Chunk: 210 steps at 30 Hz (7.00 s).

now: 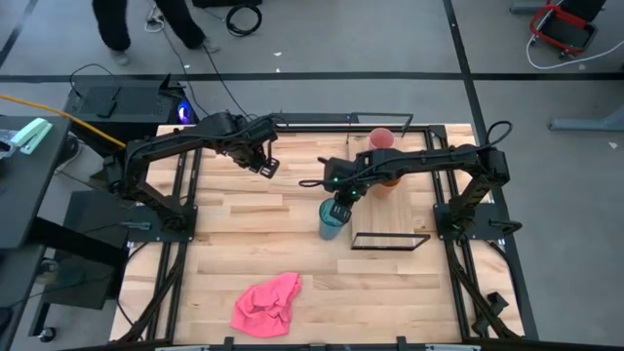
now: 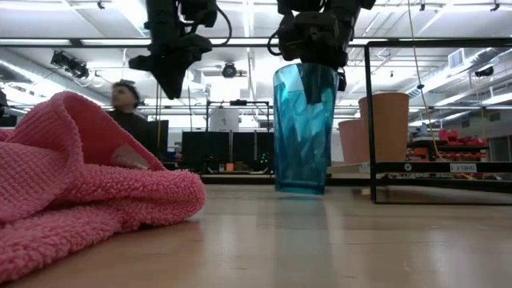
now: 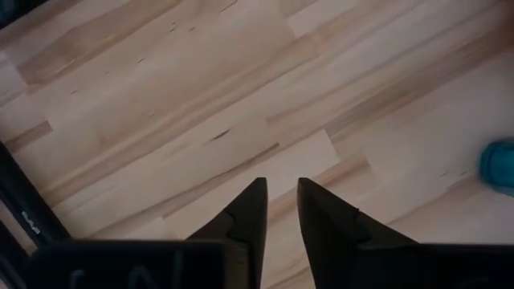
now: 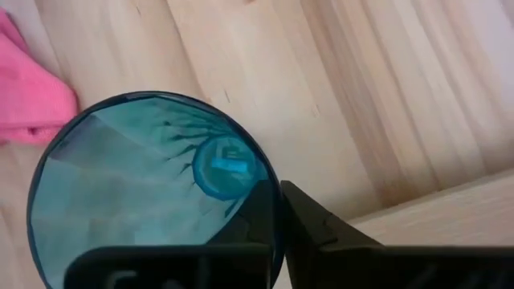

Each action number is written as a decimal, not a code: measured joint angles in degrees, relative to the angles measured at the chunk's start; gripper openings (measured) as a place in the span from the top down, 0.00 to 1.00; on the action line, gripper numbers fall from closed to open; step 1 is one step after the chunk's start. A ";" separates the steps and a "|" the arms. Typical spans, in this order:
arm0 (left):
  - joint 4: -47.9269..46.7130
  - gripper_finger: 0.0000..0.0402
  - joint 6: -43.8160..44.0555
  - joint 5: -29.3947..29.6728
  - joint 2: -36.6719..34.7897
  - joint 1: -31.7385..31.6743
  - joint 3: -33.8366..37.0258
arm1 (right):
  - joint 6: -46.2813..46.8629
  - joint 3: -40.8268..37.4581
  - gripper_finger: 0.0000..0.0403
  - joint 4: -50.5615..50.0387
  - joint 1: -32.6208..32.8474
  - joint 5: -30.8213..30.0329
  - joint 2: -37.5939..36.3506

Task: Stack small to large cups/mugs on shelf
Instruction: Put the blue cup on the shelf, then return to Home Position

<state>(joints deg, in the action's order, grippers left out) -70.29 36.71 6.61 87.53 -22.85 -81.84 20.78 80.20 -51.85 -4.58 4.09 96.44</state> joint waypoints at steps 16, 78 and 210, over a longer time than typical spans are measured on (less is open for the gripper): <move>2.39 0.80 0.01 -0.01 0.00 0.00 0.00 | -6.28 19.00 0.98 -12.60 0.00 -4.60 -0.02; 6.64 0.82 -1.36 -0.04 0.26 0.00 -0.01 | 6.05 -9.77 0.94 -24.81 7.28 -10.05 -24.63; 70.86 0.80 -14.42 19.76 -60.70 34.53 42.36 | 14.11 -47.68 0.73 61.97 7.39 4.88 -96.33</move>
<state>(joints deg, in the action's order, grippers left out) 0.57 22.29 26.37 26.83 11.68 -39.49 34.88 32.53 10.12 2.81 8.98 0.11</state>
